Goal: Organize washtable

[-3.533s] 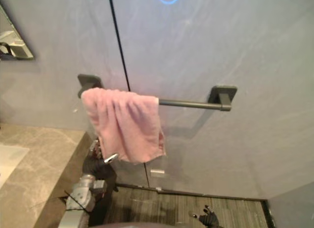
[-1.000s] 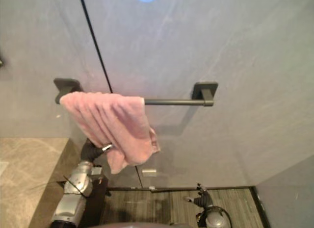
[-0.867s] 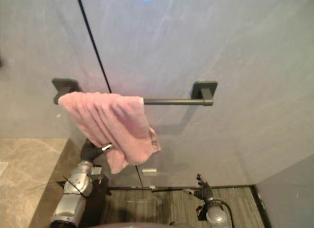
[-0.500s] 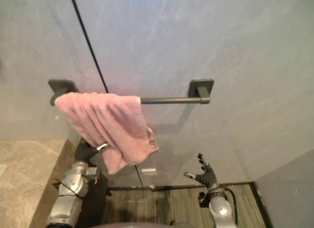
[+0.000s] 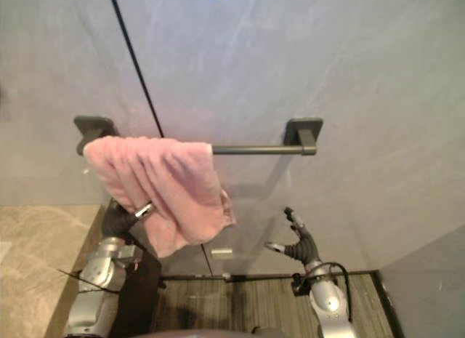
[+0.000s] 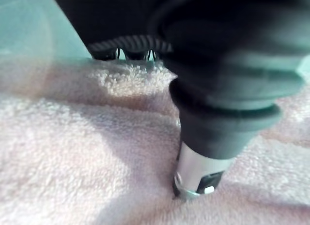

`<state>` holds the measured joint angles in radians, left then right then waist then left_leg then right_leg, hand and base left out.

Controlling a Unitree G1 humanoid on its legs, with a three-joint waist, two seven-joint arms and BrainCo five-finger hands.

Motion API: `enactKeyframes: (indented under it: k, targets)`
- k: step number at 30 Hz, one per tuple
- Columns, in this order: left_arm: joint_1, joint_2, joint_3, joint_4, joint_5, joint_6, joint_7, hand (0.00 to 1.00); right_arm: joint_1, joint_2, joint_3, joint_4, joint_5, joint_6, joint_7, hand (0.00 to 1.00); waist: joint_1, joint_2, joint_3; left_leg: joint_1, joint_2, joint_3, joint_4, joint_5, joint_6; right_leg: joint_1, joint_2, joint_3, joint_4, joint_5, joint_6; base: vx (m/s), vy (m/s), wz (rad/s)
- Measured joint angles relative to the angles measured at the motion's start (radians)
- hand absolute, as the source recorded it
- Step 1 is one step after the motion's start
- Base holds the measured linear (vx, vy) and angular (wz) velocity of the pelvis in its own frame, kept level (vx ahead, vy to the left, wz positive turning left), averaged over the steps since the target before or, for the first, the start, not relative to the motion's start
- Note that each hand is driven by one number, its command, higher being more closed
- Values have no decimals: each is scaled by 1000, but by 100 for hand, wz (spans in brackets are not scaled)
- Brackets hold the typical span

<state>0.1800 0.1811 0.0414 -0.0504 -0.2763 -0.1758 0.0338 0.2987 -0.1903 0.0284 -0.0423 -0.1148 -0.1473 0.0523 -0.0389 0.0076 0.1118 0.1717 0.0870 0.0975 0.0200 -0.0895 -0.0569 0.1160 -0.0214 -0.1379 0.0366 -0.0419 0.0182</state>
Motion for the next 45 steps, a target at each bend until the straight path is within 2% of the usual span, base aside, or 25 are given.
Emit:
enactKeyframes:
  k: [17, 26, 33, 34, 45]
  targets:
    - [-6, 3, -54, 6, -27, -27, -12, 100, -93, -99, 199, -141, 88, -31, 54, 0, 1, -14, 0, -1, 0, 2, 2, -1, 1, -18, -1, 4, 32, -15, 0, -8, -1, 0]
    - [-30, 9, -131, 13, -35, -30, -13, 100, -204, -112, 283, -123, 107, -34, 53, 0, 4, -16, -2, -3, 0, 0, 4, -1, 1, -18, -1, 1, 32, -15, 0, 0, 0, 0]
    - [-53, 6, -170, 20, -37, -30, -13, 100, -278, -109, 331, -28, 105, -32, 32, 0, 4, -17, -7, -20, -2, -18, 3, 1, 2, -18, -4, -19, 23, -15, 0, -12, -1, 7]
    - [-53, 3, -170, 20, -37, -29, -13, 100, -286, -108, 336, -8, 105, -30, 30, 100, 4, -15, -10, -21, -2, -24, 3, 1, 1, -17, -4, -24, 18, -14, 0, 24, -2, 13]
    - [-54, -15, -203, 20, -46, -28, -11, 100, -360, -70, 344, 104, 105, -2, 12, 100, 28, -2, -38, -38, -1, -68, -20, 24, 0, -10, 1, -61, -17, -4, -11, -2, -12, 10]
